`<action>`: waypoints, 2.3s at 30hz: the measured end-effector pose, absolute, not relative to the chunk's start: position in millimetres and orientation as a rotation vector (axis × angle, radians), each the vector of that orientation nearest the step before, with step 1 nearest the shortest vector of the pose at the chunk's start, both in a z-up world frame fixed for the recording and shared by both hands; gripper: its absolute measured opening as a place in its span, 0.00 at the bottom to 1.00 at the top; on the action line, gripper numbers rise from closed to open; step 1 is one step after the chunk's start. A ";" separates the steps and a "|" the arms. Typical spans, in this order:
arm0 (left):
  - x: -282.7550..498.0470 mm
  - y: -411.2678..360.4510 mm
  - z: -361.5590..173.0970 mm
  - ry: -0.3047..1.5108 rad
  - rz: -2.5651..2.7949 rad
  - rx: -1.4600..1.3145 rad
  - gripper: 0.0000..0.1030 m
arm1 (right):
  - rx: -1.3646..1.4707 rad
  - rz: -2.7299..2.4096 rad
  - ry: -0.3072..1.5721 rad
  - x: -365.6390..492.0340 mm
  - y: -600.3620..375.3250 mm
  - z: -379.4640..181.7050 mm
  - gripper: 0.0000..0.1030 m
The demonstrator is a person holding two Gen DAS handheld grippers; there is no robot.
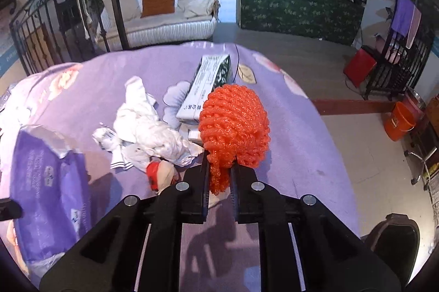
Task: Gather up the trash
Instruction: 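Grasp the purple wipes pack with the left gripper while the right grasps the orange net, then carry the orange net and purple pack over the black bin and open both grippers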
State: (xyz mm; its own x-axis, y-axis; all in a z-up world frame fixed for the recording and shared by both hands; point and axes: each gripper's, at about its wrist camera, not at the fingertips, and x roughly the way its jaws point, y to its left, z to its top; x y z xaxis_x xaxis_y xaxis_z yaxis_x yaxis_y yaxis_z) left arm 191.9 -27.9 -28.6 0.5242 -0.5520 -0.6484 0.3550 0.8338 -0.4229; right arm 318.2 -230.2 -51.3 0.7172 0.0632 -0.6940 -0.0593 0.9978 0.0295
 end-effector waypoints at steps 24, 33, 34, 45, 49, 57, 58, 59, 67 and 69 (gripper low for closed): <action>170.5 -143.4 12.5 0.771 -0.812 -0.141 0.02 | 0.159 -0.133 0.649 145.8 -336.5 -16.5 0.13; 159.2 -223.1 18.6 0.786 -0.978 -0.105 0.02 | 0.250 -0.364 0.752 88.2 -411.3 -53.2 0.13; 157.5 -230.3 20.1 0.786 -0.992 -0.100 0.02 | 0.259 -0.377 0.764 85.8 -415.6 -57.5 0.13; 145.2 -309.9 11.1 0.825 -1.088 -0.004 0.02 | 0.382 -0.485 0.887 71.7 -456.8 -120.3 0.47; 141.5 -324.0 4.1 0.842 -1.101 0.027 0.02 | 0.413 -0.497 0.884 62.8 -458.0 -126.0 0.50; 140.9 -357.9 -11.1 0.893 -1.134 0.054 0.02 | 0.420 -0.586 0.811 37.3 -474.3 -105.5 0.51; 139.8 -362.8 -13.7 0.899 -1.139 0.062 0.02 | 0.420 -0.600 0.800 33.7 -476.4 -102.1 0.51; 138.9 -366.6 -15.9 0.904 -1.143 0.066 0.02 | 0.419 -0.609 0.793 30.1 -478.0 -100.3 0.51; 132.7 -391.3 -37.4 0.959 -1.172 0.105 0.02 | 0.430 -0.700 0.730 10.8 -497.6 -86.1 0.59; 130.3 -395.3 -42.7 0.973 -1.178 0.114 0.02 | 0.434 -0.711 0.724 7.9 -501.0 -84.9 0.59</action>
